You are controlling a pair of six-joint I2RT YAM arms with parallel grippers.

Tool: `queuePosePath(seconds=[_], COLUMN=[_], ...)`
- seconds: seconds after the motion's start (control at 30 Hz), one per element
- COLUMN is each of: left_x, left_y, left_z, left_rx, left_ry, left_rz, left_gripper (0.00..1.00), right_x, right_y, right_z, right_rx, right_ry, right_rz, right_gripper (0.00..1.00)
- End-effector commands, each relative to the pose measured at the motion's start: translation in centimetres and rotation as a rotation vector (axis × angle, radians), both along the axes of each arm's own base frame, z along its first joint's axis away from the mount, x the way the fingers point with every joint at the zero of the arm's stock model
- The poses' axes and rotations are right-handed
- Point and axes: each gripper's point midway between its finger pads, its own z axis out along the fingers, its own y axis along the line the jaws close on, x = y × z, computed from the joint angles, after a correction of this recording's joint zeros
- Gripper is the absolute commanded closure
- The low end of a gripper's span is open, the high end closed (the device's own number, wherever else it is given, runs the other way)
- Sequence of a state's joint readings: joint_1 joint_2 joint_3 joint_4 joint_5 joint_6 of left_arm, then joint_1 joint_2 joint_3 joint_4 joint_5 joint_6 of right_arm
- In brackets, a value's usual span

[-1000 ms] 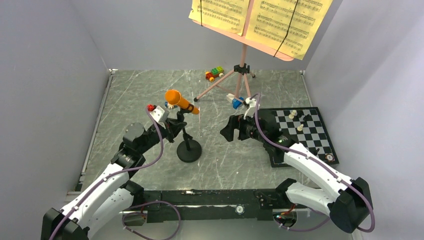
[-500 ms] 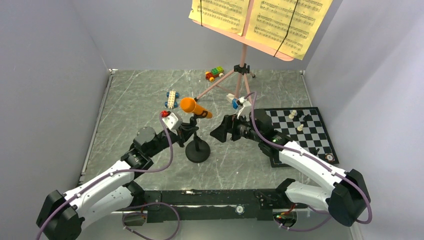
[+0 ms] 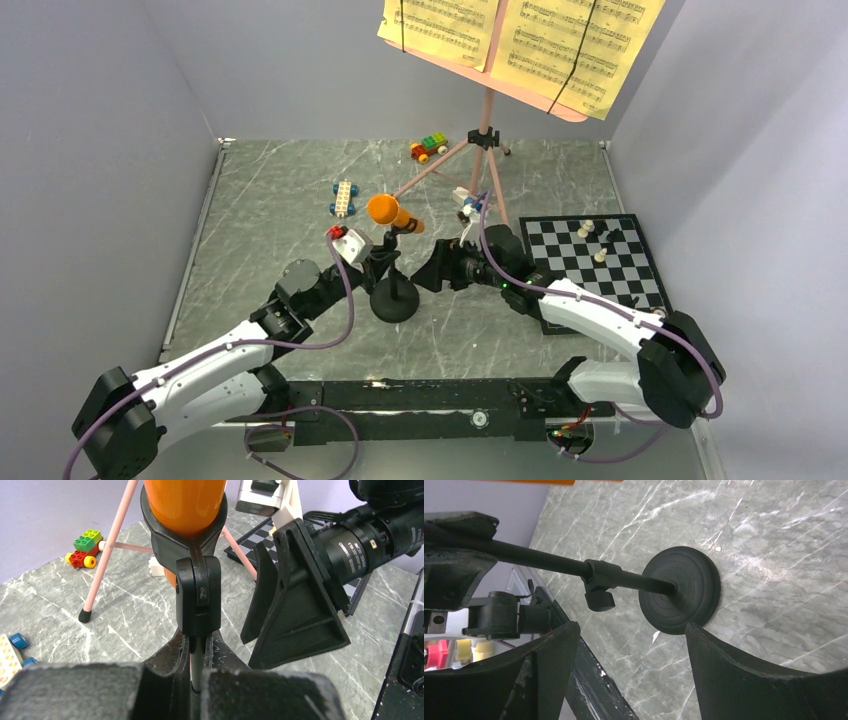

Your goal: Pack up the instrument practice props

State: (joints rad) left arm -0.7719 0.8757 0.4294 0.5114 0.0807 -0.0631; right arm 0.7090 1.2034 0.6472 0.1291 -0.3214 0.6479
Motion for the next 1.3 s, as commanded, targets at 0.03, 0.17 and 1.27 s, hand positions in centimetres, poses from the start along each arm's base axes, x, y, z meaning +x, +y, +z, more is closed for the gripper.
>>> queuePosePath(seconds=[0.03,0.17,1.27], left_x=[1.4,1.8,1.1], left_y=[0.1,-0.4,0.1], left_z=[3.8,2.8,-0.7], left_rx=[-0.065,-0.037,0.03], left_ry=[-0.055,0.022,0.126], left_rz=[0.068,0.067,0.07], left_gripper=[1.0,1.0,1.0], right_x=[0.8,1.3,3.7], right_y=[2.0,2.7,3.5], right_z=[2.5,2.7,1.8], right_rx=[0.038,-0.015,-0.368], right_ry=[-0.105,-0.202,-0.767], right_rz=[0.031,0.04,-0.031], right_gripper=[0.22,0.29,1.0])
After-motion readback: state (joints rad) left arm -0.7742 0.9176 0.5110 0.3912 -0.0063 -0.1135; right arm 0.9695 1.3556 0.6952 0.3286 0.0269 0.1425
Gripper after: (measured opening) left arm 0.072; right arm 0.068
